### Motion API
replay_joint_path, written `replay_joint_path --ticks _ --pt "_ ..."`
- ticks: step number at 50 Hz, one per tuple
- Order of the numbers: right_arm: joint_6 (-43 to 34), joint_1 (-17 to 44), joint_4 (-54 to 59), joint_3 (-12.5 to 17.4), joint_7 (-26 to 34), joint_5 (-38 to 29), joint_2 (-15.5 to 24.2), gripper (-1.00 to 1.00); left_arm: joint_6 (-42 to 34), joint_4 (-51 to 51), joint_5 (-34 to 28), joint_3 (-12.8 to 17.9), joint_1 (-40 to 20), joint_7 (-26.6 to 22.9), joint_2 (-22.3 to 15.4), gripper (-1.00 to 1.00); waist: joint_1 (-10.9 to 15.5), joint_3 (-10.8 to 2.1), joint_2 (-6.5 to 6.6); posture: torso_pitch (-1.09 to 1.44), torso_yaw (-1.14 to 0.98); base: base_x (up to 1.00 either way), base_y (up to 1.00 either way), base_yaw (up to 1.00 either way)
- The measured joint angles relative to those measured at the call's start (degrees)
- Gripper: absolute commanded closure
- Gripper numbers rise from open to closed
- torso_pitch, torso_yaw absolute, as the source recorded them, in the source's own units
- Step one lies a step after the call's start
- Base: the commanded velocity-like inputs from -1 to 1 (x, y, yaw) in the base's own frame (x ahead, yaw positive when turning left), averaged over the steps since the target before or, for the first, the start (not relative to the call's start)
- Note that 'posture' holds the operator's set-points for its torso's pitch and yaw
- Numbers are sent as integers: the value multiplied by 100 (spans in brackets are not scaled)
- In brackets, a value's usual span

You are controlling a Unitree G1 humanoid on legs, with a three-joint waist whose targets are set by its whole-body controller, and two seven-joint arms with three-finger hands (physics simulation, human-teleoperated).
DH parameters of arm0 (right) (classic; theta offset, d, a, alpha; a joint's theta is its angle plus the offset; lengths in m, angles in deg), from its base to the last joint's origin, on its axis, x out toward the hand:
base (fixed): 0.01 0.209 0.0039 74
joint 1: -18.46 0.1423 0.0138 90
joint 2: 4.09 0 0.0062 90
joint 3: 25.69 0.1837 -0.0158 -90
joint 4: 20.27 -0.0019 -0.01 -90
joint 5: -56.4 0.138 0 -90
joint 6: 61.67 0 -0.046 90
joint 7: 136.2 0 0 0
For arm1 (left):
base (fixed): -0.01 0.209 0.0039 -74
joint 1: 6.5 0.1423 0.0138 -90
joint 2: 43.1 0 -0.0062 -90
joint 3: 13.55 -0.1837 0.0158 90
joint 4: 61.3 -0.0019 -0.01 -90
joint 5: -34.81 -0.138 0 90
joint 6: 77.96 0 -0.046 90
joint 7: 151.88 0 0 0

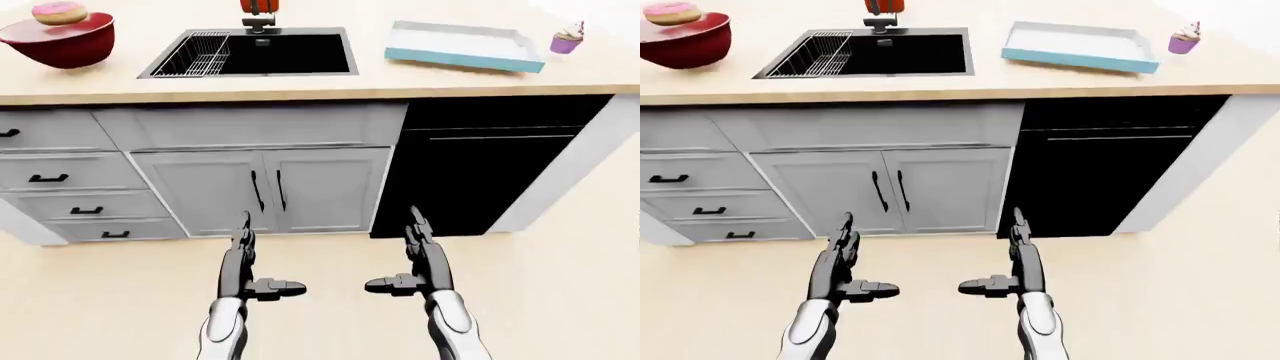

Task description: Pick up the bowl with donut and place it on the tray. Pick up the cupcake and place it on the tray.

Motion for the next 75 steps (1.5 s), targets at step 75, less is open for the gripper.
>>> replay_joint_path --ticks 75 --pt "-1360 -11 -3085 85 17 609 5 -100 -3728 4432 -134 12 -976 -384 -147 -100 -277 -250 -45 0 0 2 32 13"
